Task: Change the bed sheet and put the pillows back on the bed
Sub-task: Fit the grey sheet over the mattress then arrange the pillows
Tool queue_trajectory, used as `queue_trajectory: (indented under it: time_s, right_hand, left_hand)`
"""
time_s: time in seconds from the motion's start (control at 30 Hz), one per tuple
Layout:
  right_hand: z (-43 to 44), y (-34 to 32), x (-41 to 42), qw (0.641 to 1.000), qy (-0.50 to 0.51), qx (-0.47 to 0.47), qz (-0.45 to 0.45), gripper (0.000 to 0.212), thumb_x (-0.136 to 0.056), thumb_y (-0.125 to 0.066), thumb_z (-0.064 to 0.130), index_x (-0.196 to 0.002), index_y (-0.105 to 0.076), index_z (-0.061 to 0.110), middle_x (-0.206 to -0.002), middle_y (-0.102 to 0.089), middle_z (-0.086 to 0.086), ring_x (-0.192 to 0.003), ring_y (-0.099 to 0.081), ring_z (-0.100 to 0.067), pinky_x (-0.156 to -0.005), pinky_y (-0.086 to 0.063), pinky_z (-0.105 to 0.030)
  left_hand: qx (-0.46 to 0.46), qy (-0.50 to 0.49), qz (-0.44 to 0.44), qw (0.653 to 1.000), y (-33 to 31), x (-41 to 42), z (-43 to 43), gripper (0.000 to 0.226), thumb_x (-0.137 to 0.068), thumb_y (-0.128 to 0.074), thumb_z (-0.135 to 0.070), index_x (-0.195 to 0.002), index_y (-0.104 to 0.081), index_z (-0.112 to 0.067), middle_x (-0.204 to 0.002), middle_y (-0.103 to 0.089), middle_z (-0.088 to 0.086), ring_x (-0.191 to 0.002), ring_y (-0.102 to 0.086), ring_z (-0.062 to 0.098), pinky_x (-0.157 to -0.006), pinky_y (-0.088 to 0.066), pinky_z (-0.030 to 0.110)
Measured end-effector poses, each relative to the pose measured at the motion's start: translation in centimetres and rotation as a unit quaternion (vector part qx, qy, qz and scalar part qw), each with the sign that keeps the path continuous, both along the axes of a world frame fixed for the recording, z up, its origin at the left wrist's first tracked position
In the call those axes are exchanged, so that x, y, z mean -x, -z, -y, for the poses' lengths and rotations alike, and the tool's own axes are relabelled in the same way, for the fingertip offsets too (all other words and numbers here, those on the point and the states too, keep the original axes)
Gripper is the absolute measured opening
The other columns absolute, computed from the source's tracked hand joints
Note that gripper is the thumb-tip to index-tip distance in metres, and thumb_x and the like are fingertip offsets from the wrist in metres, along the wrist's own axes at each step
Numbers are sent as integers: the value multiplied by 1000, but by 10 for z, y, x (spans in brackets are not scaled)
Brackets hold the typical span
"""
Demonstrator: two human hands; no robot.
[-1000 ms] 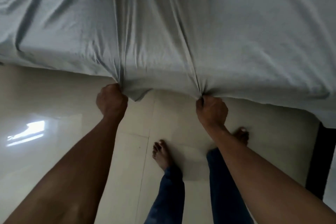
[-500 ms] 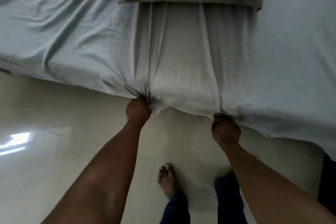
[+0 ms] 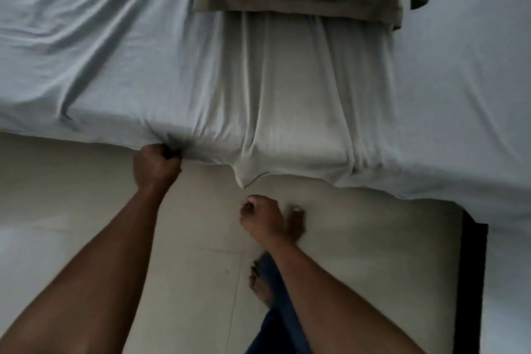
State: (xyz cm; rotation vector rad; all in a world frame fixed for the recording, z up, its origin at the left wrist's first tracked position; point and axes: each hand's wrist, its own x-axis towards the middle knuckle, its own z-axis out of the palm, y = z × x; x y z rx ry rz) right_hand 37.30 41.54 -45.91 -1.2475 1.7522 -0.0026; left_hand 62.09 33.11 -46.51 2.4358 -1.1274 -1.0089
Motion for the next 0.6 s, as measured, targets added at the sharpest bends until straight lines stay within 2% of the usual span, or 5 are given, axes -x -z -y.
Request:
queue_trajectory:
  time_s: [0.1,0.27,0.4,0.5,0.6]
  right_hand:
    - [4,2,-29,995,76,-42,57,23,-73,-53,32,-84,-69,19,-80,-74,1,-76,-72,-23,-73,-61,-40]
    - [36,6,-49,983,149,-72,75,22,-70,-58,20,-84,-75,19,-79,-76,0,-74,-75,-19,-74,-63,-42]
    - [55,23,-64,979,186,-65,59,18,-65,-55,30,-71,-72,28,-75,-75,-2,-76,-74,-24,-75,-62,-43]
    - [59,38,-75,969,231,-53,67,14,-63,-58,35,-66,-71,33,-78,-76,-2,-78,-75,-26,-75,-62,-46]
    - [67,20,-91,959,269,-34,81,16,-69,-58,33,-70,-74,33,-76,-76,-2,-74,-75,-27,-75,-62,-48]
  left_hand:
    - [-41,-40,0,998,4,-27,-18,22,-68,-63,-34,-66,-70,-14,-52,-68,2,-60,-73,19,-65,-63,44]
    - [-76,-76,-22,994,5,-54,2,31,-79,-74,-30,-63,-67,-6,-49,-66,7,-53,-72,25,-64,-63,51]
    - [-103,-99,-59,988,11,-73,22,27,-83,-77,-22,-68,-66,-2,-57,-70,12,-59,-74,29,-69,-63,51]
    - [-100,-113,-114,982,17,-76,43,18,-81,-76,-18,-72,-62,-14,-81,-72,-7,-76,-75,35,-70,-63,47]
    - [-106,-75,-148,980,3,-74,52,21,-78,-79,-20,-68,-64,-8,-70,-73,19,-68,-74,33,-72,-62,50]
